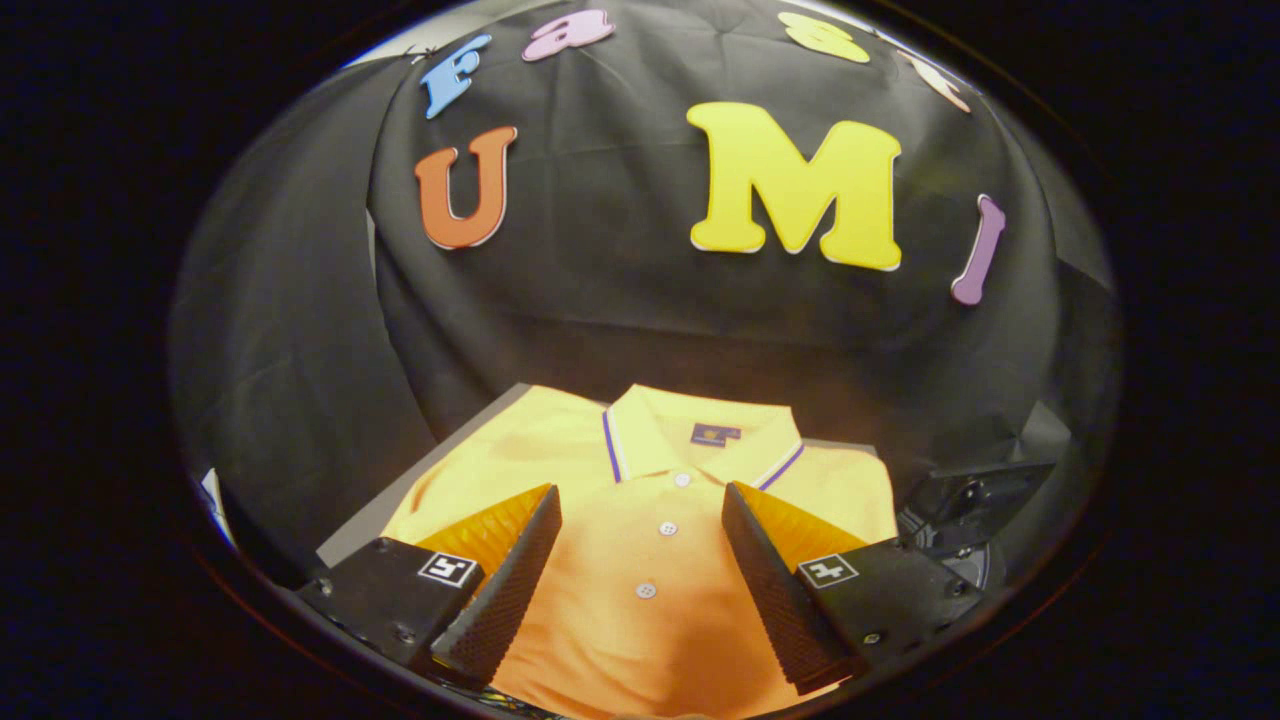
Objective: Put the clothes into the washing machine and then close the washing machine lid.
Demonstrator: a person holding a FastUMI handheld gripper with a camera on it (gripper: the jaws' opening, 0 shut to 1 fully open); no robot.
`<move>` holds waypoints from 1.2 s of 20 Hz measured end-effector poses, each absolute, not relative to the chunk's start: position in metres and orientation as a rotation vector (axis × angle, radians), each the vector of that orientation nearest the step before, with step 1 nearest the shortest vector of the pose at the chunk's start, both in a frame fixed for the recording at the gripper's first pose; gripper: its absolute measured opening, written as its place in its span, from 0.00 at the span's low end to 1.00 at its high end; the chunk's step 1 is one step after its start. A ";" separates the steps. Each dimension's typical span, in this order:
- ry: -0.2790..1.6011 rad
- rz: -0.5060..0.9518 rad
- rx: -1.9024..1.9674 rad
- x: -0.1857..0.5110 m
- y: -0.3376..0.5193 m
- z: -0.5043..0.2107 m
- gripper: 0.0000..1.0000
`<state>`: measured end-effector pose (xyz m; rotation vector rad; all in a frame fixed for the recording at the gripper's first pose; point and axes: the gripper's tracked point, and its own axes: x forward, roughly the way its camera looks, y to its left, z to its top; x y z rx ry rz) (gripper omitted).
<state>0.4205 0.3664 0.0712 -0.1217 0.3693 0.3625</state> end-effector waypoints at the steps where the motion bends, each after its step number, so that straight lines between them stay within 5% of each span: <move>1: 0.393 0.359 -0.113 0.421 0.367 0.063 1.00; 15: 0.500 0.272 -0.166 0.427 0.371 0.040 1.00; 19: 0.557 0.268 -0.200 0.429 0.369 0.038 0.92; 21: 0.534 0.258 -0.216 0.432 0.359 0.039 0.77; 22: 0.521 0.265 -0.222 0.434 0.355 0.041 0.55; 24: 0.518 0.289 -0.227 0.432 0.348 0.038 0.33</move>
